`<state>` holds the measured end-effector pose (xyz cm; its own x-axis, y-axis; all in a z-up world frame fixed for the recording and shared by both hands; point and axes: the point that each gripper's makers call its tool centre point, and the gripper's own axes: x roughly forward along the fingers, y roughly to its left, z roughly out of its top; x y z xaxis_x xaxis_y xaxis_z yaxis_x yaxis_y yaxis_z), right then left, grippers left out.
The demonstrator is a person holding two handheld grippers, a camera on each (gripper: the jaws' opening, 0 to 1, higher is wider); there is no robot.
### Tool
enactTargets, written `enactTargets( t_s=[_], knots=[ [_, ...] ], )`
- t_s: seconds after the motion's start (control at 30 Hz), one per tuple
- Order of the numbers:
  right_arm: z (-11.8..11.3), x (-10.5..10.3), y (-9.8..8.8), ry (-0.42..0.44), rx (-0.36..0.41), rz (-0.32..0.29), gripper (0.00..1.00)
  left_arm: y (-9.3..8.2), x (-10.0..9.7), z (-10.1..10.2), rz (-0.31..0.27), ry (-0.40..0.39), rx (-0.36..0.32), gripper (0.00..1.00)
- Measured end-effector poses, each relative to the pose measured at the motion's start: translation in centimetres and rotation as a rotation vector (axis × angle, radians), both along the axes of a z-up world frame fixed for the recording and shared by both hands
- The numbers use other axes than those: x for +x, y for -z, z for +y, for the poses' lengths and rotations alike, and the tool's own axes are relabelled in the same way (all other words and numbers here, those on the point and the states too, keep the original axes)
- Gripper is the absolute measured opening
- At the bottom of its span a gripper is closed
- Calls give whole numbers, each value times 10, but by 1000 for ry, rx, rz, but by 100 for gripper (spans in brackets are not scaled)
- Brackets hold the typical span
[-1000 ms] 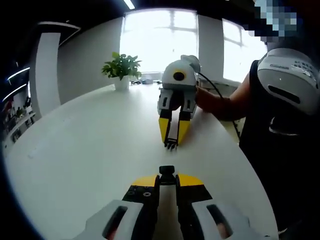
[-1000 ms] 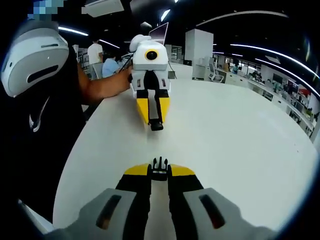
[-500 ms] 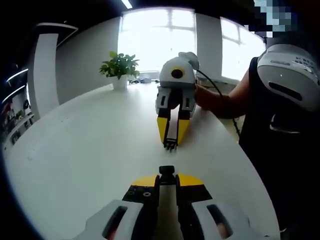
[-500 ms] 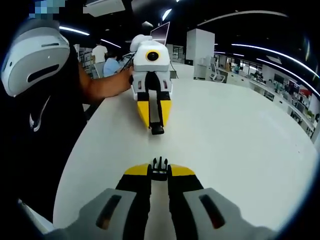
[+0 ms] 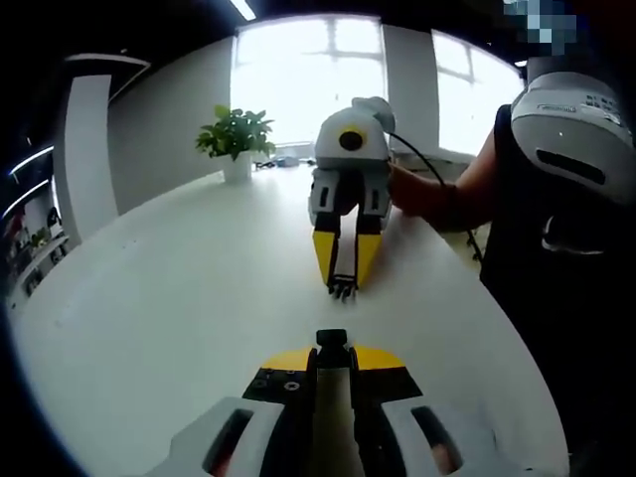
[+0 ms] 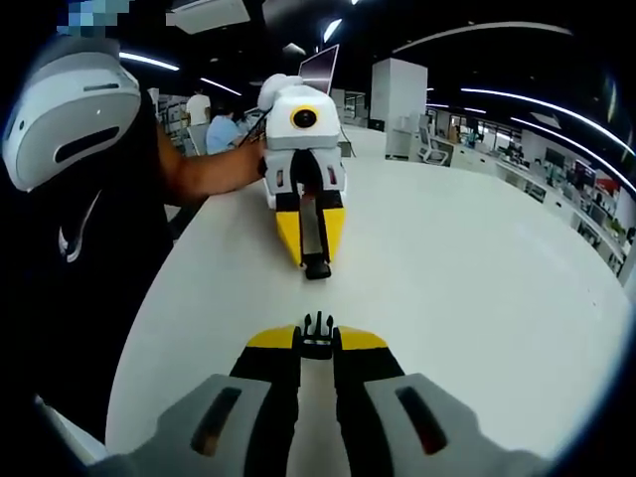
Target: Snap the two parts of the plastic buckle together until the buckle closes and remains connected.
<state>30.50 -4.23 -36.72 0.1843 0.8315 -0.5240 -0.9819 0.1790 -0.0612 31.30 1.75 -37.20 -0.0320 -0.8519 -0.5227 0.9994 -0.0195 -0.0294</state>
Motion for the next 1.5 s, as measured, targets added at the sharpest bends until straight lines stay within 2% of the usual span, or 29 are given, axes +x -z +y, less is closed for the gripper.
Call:
enactTargets(
  t_s=[0.17, 0.6, 1.5],
  knots=[
    [0, 0, 1, 3, -3, 3, 11, 1, 2, 0, -16, -6, 2, 11],
    [2, 0, 3, 3, -4, 4, 11, 4, -3, -3, -1, 14, 6, 11],
    [2, 1, 0, 5, 15, 0, 11, 5, 2, -2, -7, -2, 7, 11]
  ],
)
